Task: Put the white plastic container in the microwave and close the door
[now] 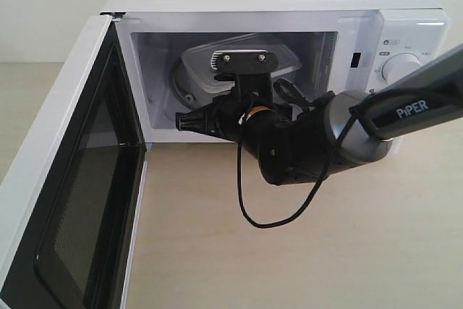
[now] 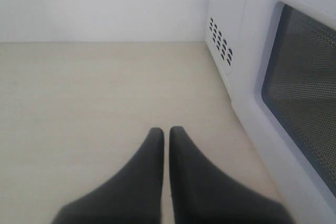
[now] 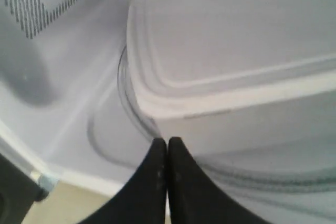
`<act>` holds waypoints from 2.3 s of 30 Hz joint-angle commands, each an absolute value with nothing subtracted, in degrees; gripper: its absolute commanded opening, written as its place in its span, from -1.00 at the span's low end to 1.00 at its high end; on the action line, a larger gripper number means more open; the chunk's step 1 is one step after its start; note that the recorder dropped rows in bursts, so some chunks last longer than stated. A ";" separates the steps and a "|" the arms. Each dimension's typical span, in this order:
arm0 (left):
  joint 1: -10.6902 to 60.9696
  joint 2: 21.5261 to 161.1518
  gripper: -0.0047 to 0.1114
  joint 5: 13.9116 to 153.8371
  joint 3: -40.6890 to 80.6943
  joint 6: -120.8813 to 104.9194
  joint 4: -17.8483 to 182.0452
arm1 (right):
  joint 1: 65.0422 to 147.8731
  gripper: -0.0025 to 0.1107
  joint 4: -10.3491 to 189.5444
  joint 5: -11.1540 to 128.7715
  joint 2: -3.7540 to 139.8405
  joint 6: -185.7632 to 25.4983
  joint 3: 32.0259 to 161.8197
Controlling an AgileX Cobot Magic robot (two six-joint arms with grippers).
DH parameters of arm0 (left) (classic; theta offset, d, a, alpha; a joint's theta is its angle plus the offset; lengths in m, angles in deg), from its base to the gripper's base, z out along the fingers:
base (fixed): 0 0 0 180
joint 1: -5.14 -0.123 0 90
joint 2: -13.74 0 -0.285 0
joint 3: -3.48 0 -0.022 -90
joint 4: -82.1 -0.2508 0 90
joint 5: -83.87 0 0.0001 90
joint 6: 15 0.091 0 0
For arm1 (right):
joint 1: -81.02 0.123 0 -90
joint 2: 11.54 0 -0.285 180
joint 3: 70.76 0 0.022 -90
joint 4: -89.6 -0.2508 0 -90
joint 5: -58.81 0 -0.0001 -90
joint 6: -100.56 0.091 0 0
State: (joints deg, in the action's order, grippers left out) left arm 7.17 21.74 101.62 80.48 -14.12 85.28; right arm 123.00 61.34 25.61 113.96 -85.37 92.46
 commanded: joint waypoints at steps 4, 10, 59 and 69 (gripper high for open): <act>7.00 21.53 -0.84 101.49 80.69 -14.61 85.29 | 122.91 -0.96 61.69 30.52 104.33 -87.99 83.99; 7.00 21.53 -0.84 101.49 80.69 -14.61 85.29 | 122.91 -0.96 61.40 22.85 86.56 -88.30 61.70; 7.00 21.53 -0.84 101.24 80.69 -14.61 85.28 | 122.69 -0.96 1.95 23.65 26.20 -144.82 41.82; 7.00 21.53 -0.84 63.67 80.69 -14.61 85.28 | 122.69 -0.96 3.04 22.94 26.20 -145.91 41.82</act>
